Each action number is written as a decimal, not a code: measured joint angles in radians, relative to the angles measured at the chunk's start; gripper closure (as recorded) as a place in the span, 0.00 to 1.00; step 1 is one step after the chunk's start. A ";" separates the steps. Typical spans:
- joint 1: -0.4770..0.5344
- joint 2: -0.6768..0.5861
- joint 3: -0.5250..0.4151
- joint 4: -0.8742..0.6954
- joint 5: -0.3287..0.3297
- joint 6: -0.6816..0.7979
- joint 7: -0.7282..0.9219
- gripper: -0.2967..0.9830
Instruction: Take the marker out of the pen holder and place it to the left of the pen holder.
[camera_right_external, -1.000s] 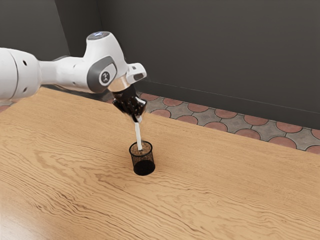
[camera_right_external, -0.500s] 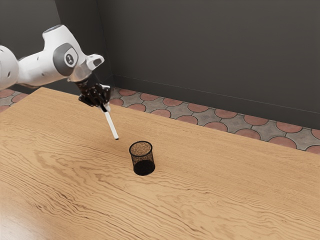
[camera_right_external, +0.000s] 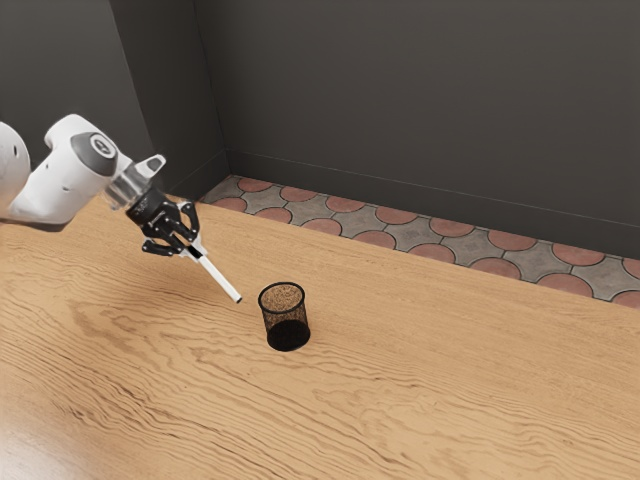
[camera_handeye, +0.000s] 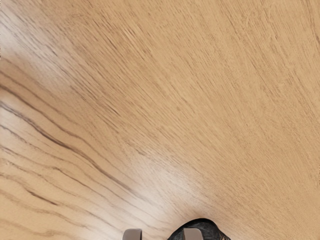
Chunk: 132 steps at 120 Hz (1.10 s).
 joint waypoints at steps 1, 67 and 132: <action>0.001 0.002 0.000 0.000 -0.004 -0.001 0.001 0.77; 0.027 0.110 0.000 -0.002 -0.150 -0.039 0.051 0.73; 0.027 -0.121 0.030 0.001 0.028 -0.130 0.094 0.35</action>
